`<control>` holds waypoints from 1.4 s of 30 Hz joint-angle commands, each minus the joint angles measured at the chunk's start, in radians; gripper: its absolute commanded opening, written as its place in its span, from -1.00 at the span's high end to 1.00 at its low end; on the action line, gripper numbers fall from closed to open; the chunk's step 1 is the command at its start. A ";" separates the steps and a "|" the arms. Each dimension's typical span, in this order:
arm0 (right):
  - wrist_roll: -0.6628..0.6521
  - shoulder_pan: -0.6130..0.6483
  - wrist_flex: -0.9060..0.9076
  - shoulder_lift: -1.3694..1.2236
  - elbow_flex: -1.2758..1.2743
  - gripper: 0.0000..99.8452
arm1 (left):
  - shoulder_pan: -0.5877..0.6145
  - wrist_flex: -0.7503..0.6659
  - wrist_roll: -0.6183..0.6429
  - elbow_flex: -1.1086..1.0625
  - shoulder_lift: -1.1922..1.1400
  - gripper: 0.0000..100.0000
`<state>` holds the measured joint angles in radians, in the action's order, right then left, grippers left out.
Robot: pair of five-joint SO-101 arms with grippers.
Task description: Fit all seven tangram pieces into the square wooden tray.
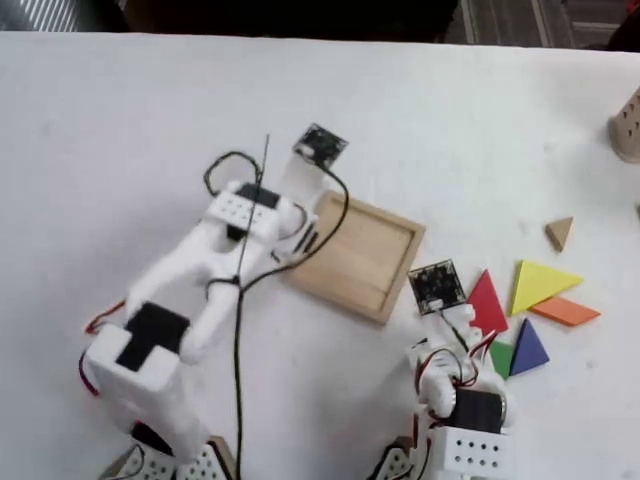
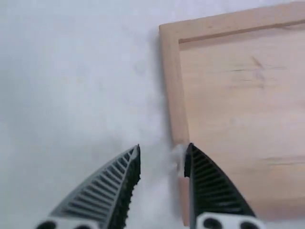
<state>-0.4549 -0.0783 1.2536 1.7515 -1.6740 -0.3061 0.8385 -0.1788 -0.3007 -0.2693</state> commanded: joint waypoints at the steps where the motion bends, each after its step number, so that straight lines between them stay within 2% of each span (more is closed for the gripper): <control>1: -0.009 -0.005 -0.015 -0.002 0.011 0.96 | -0.002 0.048 -0.029 0.167 -0.081 0.68; 12: -0.009 0.001 -0.015 -0.002 0.009 0.96 | -0.053 0.049 -0.031 0.184 -0.096 0.68; 21: -0.009 -0.002 -0.016 -0.002 0.009 0.96 | -0.047 0.071 -0.023 0.183 -0.102 0.68; 26: -0.008 -0.002 -0.019 -0.002 0.002 0.96 | 0.005 0.077 0.117 0.152 -0.122 0.68; 32: -0.006 -0.002 -0.021 -0.002 0.000 0.96 | 0.067 0.184 0.198 0.166 -0.143 0.69; 36: -0.006 -0.004 -0.021 -0.002 0.000 0.96 | 0.096 0.258 0.195 0.161 -0.143 0.95; 42: -0.008 -0.004 -0.021 -0.002 0.000 0.96 | 0.182 0.367 0.198 0.167 -0.171 0.96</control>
<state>-0.4549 -0.0783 1.2536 1.7515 -1.6740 -0.2217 1.1316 0.0069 -0.1412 -0.4135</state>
